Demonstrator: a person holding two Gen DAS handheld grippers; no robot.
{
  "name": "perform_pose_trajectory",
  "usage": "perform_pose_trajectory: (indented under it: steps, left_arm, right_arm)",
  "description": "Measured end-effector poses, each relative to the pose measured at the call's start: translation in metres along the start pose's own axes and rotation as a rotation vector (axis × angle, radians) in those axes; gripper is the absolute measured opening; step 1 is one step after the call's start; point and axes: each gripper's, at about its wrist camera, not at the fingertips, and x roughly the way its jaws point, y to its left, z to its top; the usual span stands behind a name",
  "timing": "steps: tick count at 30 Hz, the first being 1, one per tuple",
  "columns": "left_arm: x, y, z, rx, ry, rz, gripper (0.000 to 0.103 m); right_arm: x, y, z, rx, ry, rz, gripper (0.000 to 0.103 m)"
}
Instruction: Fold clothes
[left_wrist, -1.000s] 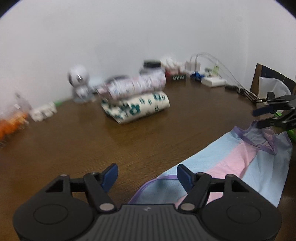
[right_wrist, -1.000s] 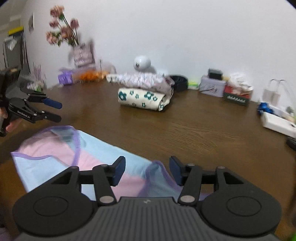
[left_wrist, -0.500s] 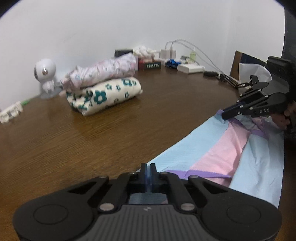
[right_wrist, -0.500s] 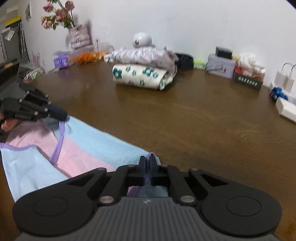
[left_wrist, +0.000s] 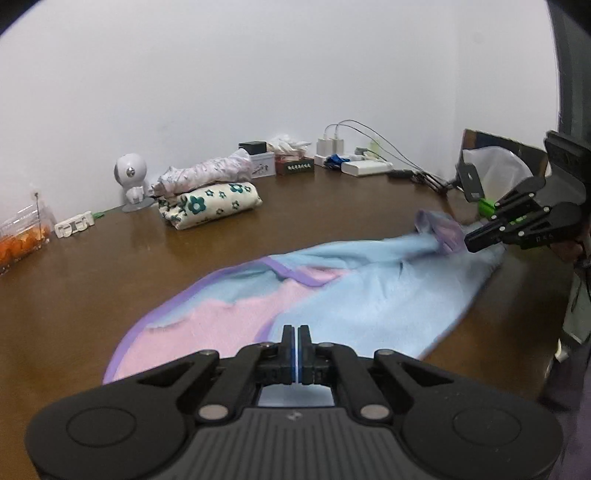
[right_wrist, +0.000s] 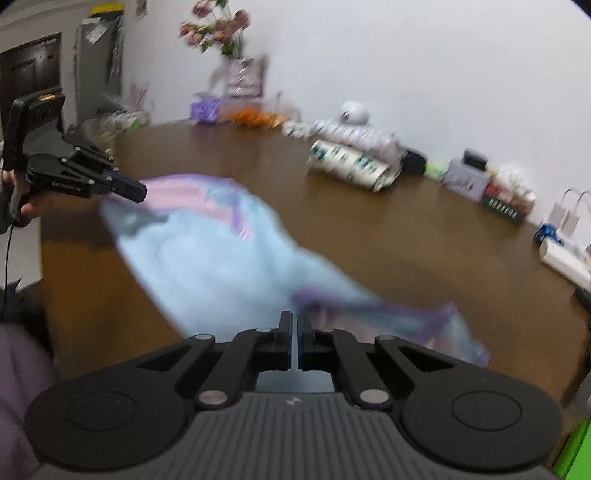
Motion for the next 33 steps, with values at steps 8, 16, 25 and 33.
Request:
perform_pose_trajectory:
  steps: [8,16,25,33]
  left_arm:
    - [0.084,0.085,0.077,-0.133,0.112,-0.018,0.053]
    - [0.157,0.082,0.076,0.01,0.267,-0.114,0.011]
    - [0.072,0.043,0.066,0.114,-0.027,0.056,0.0]
    - [0.008,-0.008,0.013,0.063,-0.078,0.122,0.0]
  right_arm:
    - [0.009,-0.033,0.025,0.188,-0.092,-0.078,0.04]
    - [0.064,-0.039,0.031,0.249,0.002,-0.04,0.026]
    - [0.063,-0.04,0.03,0.244,-0.059,-0.076,0.005]
    - [0.028,-0.018,0.014,0.101,-0.108,-0.069,0.005]
